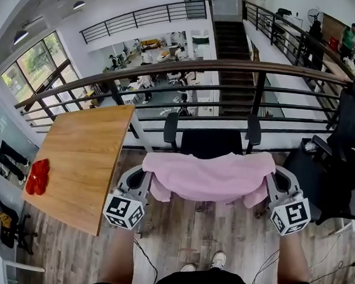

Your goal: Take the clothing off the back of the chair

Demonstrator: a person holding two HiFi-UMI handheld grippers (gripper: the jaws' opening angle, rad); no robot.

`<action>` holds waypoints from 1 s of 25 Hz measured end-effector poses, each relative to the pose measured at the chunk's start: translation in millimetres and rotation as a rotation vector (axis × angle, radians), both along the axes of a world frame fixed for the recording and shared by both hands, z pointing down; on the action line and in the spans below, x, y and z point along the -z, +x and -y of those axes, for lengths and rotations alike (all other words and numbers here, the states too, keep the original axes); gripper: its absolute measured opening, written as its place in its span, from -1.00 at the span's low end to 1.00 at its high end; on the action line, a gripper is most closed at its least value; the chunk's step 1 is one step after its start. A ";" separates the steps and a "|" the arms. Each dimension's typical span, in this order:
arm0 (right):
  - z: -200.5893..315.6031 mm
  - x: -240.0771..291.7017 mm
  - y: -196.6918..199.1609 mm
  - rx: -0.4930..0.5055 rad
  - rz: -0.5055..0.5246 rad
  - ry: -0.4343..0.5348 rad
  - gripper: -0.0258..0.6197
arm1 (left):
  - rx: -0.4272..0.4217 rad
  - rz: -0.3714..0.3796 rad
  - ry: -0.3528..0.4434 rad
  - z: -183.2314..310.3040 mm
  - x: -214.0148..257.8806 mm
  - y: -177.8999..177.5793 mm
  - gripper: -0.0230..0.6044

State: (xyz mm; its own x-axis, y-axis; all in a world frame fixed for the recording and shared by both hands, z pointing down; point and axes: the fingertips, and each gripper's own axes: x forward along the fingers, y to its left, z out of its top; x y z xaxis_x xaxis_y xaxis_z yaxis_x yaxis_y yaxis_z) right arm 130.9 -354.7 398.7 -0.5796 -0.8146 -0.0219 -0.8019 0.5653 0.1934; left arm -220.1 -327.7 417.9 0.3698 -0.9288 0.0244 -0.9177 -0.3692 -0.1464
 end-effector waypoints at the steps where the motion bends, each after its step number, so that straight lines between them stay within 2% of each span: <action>1: -1.8 4.0 -1.2 0.003 0.001 0.009 -0.86 | -0.002 0.002 0.011 -1.9 5.9 0.6 -0.85; 15: -49.2 71.1 14.3 0.057 0.055 0.145 -0.86 | 0.005 -0.011 0.126 -38.8 59.4 21.8 -0.85; 25: -84.9 75.0 33.3 0.139 0.032 0.167 -0.86 | 0.059 -0.017 0.187 -81.8 81.5 41.6 -0.85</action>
